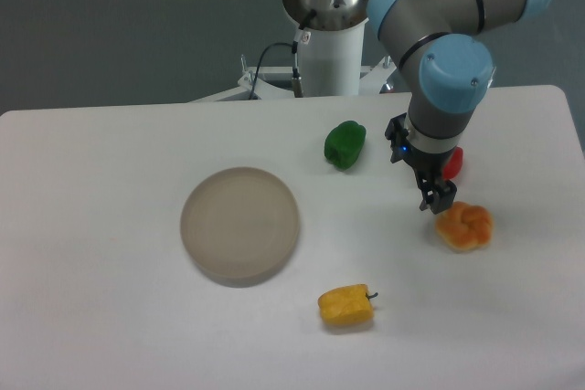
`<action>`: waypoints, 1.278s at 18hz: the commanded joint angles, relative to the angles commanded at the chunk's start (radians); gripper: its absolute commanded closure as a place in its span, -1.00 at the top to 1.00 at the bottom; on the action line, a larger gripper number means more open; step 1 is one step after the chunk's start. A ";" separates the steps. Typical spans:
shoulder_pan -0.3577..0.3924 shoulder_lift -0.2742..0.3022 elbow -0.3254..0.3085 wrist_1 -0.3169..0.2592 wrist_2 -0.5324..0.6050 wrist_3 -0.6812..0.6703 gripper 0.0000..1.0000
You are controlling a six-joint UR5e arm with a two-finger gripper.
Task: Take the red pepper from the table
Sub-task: 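Raise the open gripper up from beside the orange pepper, then move the gripper over the small red pepper and lower around it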
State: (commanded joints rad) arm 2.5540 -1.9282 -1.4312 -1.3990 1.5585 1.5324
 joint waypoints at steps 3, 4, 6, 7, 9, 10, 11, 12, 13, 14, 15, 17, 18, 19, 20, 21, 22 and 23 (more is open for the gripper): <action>0.035 -0.005 0.002 0.002 0.015 0.151 1.00; 0.047 -0.009 0.002 0.003 0.031 0.179 1.00; 0.063 -0.012 -0.002 0.003 0.061 0.186 1.00; 0.089 -0.009 -0.021 0.005 0.077 0.187 1.00; 0.097 -0.011 -0.041 0.009 0.080 0.183 1.00; 0.101 -0.011 -0.055 0.023 0.081 0.183 1.00; 0.110 -0.011 -0.073 0.038 0.081 0.183 1.00; 0.121 -0.009 -0.102 0.057 0.081 0.177 1.00; 0.129 -0.002 -0.151 0.092 0.081 0.164 1.00; 0.132 -0.002 -0.187 0.125 0.081 0.164 1.00; 0.133 0.005 -0.218 0.164 0.083 0.163 1.00; 0.140 0.017 -0.277 0.225 0.081 0.160 1.00; 0.144 0.023 -0.297 0.250 0.081 0.155 1.00; 0.152 0.028 -0.316 0.273 0.080 0.135 1.00; 0.158 0.029 -0.324 0.275 0.080 0.132 1.00; 0.164 0.031 -0.334 0.276 0.080 0.132 1.00; 0.167 0.032 -0.340 0.276 0.080 0.130 1.00; 0.169 0.035 -0.354 0.278 0.080 0.130 1.00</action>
State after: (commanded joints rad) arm 2.7228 -1.8930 -1.7854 -1.1214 1.6383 1.6628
